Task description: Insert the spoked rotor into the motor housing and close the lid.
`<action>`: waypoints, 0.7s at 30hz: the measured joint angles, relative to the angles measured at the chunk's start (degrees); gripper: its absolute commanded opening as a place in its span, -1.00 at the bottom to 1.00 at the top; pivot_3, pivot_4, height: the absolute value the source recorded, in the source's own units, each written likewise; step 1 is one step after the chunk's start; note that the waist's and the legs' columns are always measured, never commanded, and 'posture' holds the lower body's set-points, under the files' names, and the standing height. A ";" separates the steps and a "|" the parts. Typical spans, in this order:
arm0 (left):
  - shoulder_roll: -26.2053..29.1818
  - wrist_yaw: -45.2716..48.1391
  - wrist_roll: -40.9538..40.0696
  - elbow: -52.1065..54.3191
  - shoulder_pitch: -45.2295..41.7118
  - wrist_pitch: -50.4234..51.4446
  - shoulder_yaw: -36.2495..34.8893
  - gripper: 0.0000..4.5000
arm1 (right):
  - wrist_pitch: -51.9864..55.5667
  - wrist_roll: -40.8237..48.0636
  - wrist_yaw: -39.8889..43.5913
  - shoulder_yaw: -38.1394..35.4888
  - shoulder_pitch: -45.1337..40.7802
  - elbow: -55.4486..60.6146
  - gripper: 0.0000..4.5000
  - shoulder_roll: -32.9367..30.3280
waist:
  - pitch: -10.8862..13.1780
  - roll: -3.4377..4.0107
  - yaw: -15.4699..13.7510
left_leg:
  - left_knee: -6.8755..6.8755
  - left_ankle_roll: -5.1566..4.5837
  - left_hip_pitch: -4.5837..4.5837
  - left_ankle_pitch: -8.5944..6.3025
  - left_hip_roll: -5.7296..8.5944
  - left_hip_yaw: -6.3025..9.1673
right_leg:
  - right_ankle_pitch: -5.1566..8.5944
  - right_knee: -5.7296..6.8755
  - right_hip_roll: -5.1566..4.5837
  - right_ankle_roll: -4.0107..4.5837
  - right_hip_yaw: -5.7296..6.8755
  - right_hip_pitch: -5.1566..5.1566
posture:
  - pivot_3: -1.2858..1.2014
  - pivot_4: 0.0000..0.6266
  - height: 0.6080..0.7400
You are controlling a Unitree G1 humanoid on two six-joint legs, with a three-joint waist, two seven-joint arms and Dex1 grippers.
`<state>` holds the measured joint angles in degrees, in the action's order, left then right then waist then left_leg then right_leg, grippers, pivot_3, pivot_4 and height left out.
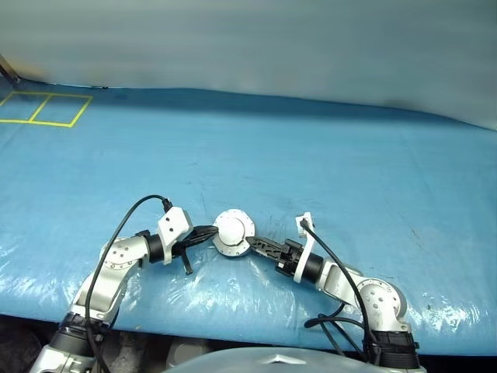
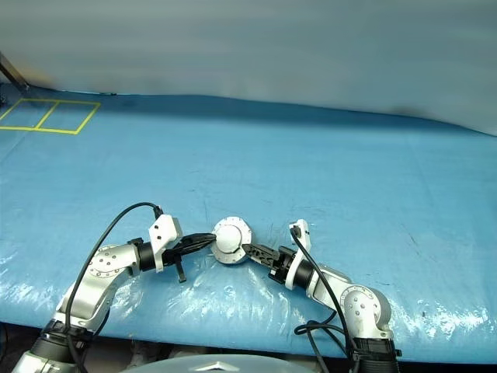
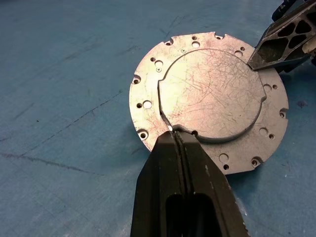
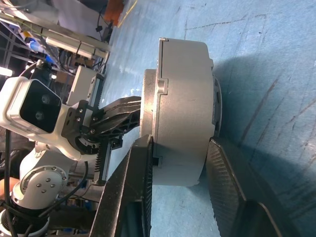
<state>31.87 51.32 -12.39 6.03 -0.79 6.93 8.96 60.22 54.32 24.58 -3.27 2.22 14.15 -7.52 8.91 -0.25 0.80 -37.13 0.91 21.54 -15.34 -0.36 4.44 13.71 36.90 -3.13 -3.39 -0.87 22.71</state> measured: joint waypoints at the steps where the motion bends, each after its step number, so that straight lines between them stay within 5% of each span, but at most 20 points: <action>1: -0.07 0.07 -0.03 -0.12 -0.01 -0.07 -0.06 -1.00 | -0.01 -0.03 -0.03 0.03 -0.01 0.00 -0.47 0.00 | 0.00 0.00 0.00 | 0.00 0.00 0.00 0.00 0.00 0.00 | 0.00 0.00 0.00 0.00 0.00 0.00 | 0.03 -0.52 1.00; 21: -1.05 1.18 -4.47 -0.85 1.39 3.77 -3.89 -1.00 | -7.88 -4.88 -7.04 1.21 -3.21 -2.98 -0.47 7.46 | -0.11 0.18 1.25 | 0.00 0.00 -0.06 0.01 -0.11 -0.02 | -0.05 0.07 0.11 0.03 -0.03 0.02 | 0.03 -0.52 1.00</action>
<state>30.82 52.50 -16.86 5.19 0.60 10.70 5.08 52.35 49.44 17.54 -2.06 -0.99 11.17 -0.07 8.81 -0.07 2.06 -37.12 0.90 21.48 -15.32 -0.47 4.43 13.66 36.97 -3.02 -3.36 -0.90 22.73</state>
